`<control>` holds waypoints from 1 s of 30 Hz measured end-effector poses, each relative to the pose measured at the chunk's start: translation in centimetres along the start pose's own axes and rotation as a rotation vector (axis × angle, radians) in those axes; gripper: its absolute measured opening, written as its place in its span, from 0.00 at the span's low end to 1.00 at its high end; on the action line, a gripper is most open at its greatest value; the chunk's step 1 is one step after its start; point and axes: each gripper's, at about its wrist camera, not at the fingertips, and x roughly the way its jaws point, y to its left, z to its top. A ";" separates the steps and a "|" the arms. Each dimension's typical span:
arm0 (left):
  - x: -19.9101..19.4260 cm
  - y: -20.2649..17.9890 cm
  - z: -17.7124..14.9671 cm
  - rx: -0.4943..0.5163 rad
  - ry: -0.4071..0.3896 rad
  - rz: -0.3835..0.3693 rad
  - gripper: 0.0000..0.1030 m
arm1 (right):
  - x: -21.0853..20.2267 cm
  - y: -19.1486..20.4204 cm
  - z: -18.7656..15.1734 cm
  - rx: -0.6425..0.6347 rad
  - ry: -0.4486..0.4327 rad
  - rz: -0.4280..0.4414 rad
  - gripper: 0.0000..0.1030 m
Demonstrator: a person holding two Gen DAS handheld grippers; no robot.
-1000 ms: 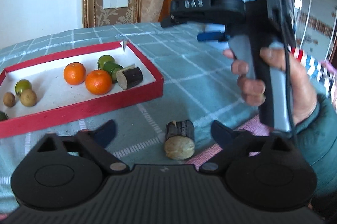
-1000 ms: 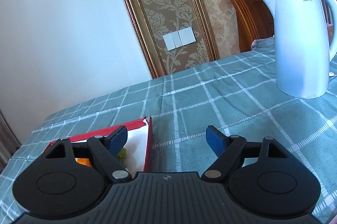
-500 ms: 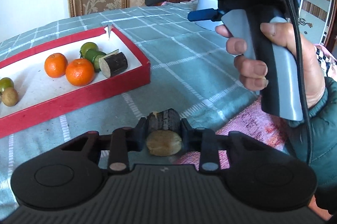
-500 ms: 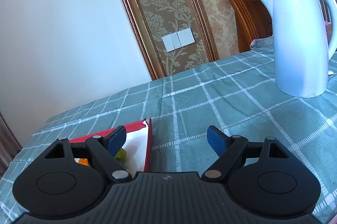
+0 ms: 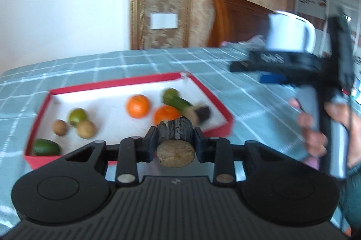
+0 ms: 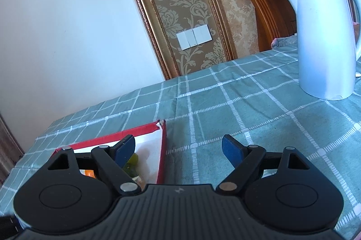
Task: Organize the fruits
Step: 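Carry the chunk into the tray and open the left gripper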
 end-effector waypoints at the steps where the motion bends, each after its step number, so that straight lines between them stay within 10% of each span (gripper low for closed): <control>1: 0.2 0.5 0.3 -0.002 -0.006 0.024 0.29 | -0.1 0.1 -0.1 -0.003 -0.001 0.003 0.82; 15: 6.3 6.2 1.6 -0.105 0.036 0.217 0.30 | -1.9 3.4 -1.4 -0.101 -0.084 0.079 0.91; 30: 6.8 7.4 1.0 -0.142 0.004 0.223 0.30 | -3.4 11.8 -8.7 -0.569 0.050 0.185 0.91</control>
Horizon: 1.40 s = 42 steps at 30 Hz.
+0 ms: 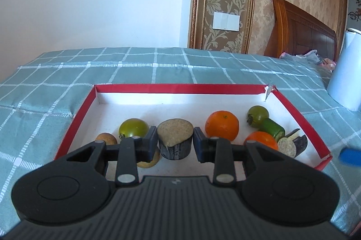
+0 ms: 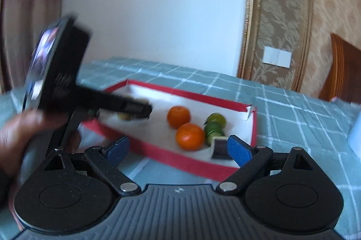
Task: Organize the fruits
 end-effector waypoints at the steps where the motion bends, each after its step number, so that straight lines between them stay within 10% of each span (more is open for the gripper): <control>1: 0.0 0.0 0.0 -0.001 -0.002 0.001 0.30 | 0.3 0.4 -0.2 -0.012 0.016 0.002 0.91; 15: 0.4 -0.2 -0.1 0.016 0.002 0.024 0.31 | 2.4 0.8 -1.2 -0.030 0.099 -0.036 0.91; 31: -7.4 1.1 -0.8 -0.009 -0.141 0.176 1.00 | 2.1 0.3 -1.0 0.000 0.077 -0.044 0.91; 42: -12.7 -0.2 -2.6 -0.041 -0.194 0.251 1.00 | -0.3 0.0 -1.3 0.139 0.029 -0.133 0.91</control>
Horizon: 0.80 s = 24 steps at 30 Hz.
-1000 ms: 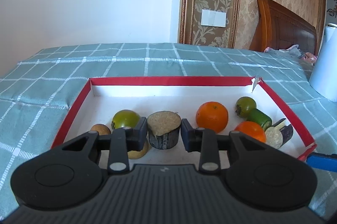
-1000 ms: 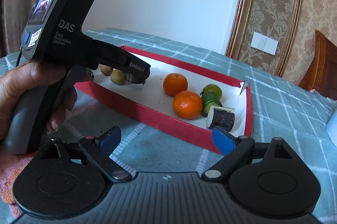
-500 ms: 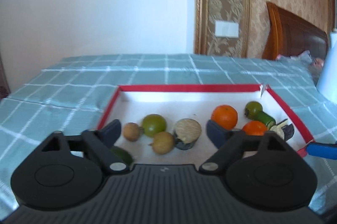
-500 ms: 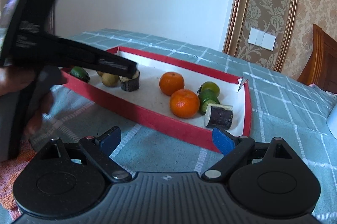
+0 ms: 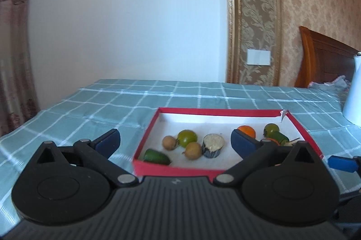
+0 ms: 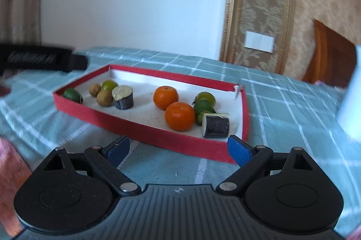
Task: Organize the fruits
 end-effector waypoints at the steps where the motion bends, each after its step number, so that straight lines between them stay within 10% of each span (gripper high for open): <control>1: -0.5 -0.1 -0.3 -0.002 0.000 0.020 1.00 | -0.4 0.1 -0.1 0.011 -0.004 -0.017 0.91; 24: -5.1 -0.6 -0.3 0.018 0.079 0.063 1.00 | -2.4 1.4 0.9 0.128 -0.015 -0.143 0.95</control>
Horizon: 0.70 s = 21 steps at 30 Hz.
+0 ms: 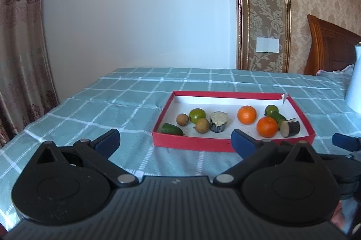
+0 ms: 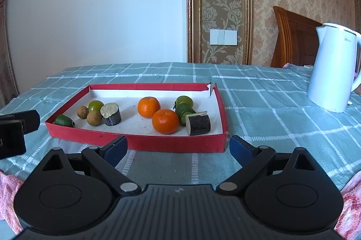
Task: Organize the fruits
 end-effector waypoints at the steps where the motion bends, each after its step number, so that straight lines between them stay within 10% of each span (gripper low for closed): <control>1: -0.1 0.0 0.1 0.001 -0.001 0.002 1.00 | 0.0 0.1 0.0 -0.002 -0.001 -0.007 0.95; 21: -0.1 -0.2 0.2 0.004 0.028 -0.006 1.00 | -0.1 0.4 -0.1 -0.002 0.007 -0.032 0.95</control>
